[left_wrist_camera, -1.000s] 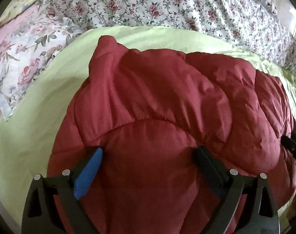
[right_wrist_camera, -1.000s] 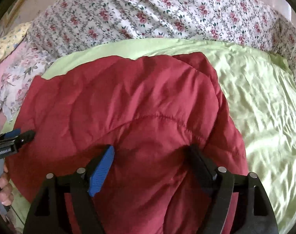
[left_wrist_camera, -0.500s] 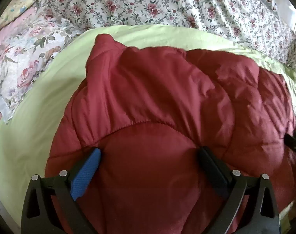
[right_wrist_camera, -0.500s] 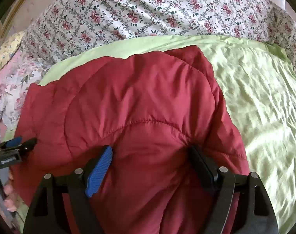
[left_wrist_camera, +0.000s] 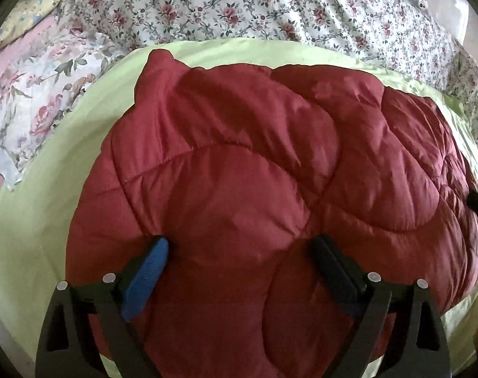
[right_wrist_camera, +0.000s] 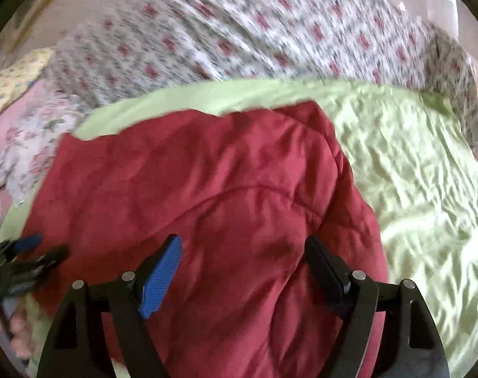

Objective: Fold large clothes

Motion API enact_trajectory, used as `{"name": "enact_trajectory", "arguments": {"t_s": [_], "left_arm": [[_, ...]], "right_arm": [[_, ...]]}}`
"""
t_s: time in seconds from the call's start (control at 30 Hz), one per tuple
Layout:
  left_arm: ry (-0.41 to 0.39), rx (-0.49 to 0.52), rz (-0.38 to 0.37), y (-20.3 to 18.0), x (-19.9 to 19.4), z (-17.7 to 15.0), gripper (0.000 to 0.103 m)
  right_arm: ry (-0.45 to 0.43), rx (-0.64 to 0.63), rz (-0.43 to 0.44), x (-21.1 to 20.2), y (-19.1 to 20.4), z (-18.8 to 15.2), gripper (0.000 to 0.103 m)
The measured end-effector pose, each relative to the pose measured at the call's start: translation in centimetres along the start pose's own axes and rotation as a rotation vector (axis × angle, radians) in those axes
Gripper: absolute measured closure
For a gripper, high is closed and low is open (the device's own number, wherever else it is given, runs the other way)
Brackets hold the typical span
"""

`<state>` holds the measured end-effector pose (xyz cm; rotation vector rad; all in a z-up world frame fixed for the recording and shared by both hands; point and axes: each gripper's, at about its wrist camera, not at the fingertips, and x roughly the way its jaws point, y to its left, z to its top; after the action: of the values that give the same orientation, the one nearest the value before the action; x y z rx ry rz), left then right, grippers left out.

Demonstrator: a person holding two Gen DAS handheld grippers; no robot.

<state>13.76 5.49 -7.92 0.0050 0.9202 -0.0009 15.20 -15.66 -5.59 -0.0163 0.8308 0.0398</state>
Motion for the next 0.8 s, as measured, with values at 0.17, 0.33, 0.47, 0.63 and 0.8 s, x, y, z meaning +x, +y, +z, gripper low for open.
{"name": "enact_trajectory", "arguments": {"t_s": [0.17, 0.33, 0.47, 0.63, 0.8], "left_arm": [[-0.021, -0.015, -0.041, 0.4, -2.8, -0.9, 0.011], [-0.011, -0.002, -0.035, 0.2, -3.6, -2.8, 0.01], [-0.01, 0.017, 0.01, -0.6, -1.6, -2.5, 0.0], [-0.009, 0.01, 0.02, -0.9, -0.5, -1.8, 0.0], [-0.004, 0.01, 0.026, -1.0, -0.7, -1.8, 0.0]], "right_arm": [[0.089, -0.049, -0.005, 1.5, 0.6, -3.0, 0.022], [0.085, -0.028, 0.01, 1.8, -0.1, -3.8, 0.022], [0.083, -0.022, 0.015, 2.5, -0.5, -3.8, 0.02], [0.076, -0.008, 0.017, 2.6, -0.1, -4.1, 0.018], [0.08, -0.001, 0.016, 2.3, -0.2, -3.8, 0.017]]}}
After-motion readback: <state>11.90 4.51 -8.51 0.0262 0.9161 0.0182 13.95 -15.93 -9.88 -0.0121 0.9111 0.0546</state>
